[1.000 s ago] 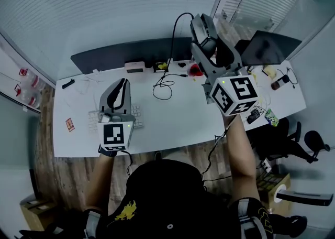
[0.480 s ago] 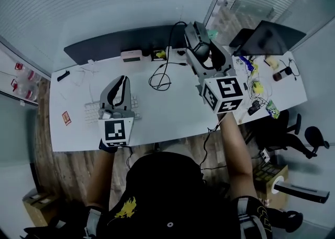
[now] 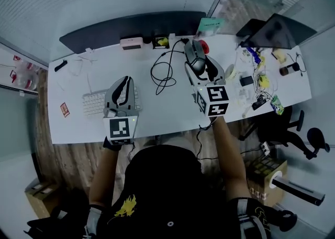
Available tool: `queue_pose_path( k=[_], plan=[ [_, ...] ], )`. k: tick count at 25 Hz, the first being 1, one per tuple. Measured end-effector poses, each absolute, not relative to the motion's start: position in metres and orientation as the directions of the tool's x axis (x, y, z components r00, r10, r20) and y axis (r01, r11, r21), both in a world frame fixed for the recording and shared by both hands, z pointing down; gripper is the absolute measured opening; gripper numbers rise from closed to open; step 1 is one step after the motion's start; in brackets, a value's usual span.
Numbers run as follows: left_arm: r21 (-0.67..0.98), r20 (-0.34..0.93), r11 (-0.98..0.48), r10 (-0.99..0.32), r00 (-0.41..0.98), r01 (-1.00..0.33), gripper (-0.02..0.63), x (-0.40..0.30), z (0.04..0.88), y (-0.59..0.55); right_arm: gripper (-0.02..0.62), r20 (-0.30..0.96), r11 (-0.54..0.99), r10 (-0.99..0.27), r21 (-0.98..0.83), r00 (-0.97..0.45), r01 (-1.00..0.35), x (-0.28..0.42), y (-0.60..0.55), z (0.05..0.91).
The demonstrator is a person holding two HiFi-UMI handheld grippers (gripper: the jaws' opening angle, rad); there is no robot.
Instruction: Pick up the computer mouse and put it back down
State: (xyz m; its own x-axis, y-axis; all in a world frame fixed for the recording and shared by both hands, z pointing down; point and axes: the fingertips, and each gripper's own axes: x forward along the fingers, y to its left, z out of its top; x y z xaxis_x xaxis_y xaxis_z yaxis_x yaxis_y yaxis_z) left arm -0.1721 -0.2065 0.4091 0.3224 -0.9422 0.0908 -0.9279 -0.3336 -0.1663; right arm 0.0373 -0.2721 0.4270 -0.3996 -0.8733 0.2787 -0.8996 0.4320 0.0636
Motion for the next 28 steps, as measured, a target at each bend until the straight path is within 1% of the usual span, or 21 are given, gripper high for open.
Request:
queue_pose_path(
  k=[5, 8, 13, 17, 20, 23, 28],
  plan=[
    [-0.124, 0.163, -0.339, -0.934, 0.318, -0.933, 0.032, -0.168, 0.441, -0.208, 0.29, 0.39, 0.404, -0.852, 0.064, -0.35, -0.913, 0.044, -0.271, 0.493],
    [-0.11, 0.249, -0.363, -0.911, 0.328, -0.925, 0.032, -0.16, 0.463, -0.206, 0.29, 0.464, 0.389, -0.826, 0.057, -0.321, -0.919, 0.051, -0.267, 0.545],
    [0.013, 0.331, -0.347, -0.883, 0.332, -0.938, 0.027, -0.152, 0.532, -0.206, 0.29, 0.583, 0.321, -0.756, -0.066, -0.298, -0.945, 0.054, -0.256, 0.632],
    [0.054, 0.42, -0.329, -0.849, 0.32, -0.943, 0.026, -0.145, 0.576, -0.199, 0.29, 0.663, 0.296, -0.7, -0.071, -0.267, -0.953, 0.054, -0.248, 0.692],
    [0.075, 0.47, -0.327, -0.821, 0.323, -0.942, 0.026, -0.134, 0.594, -0.189, 0.29, 0.708, 0.28, -0.666, -0.054, -0.235, -0.958, 0.06, -0.239, 0.73],
    [0.068, 0.488, -0.353, -0.804, 0.34, -0.933, 0.026, -0.122, 0.599, -0.18, 0.291, 0.746, 0.268, -0.628, -0.058, -0.22, -0.962, 0.065, -0.23, 0.76],
    [0.063, 0.504, -0.368, -0.791, 0.348, -0.928, 0.026, -0.118, 0.602, -0.168, 0.29, 0.765, 0.248, -0.614, -0.047, -0.195, -0.967, 0.07, -0.222, 0.784]
  ],
)
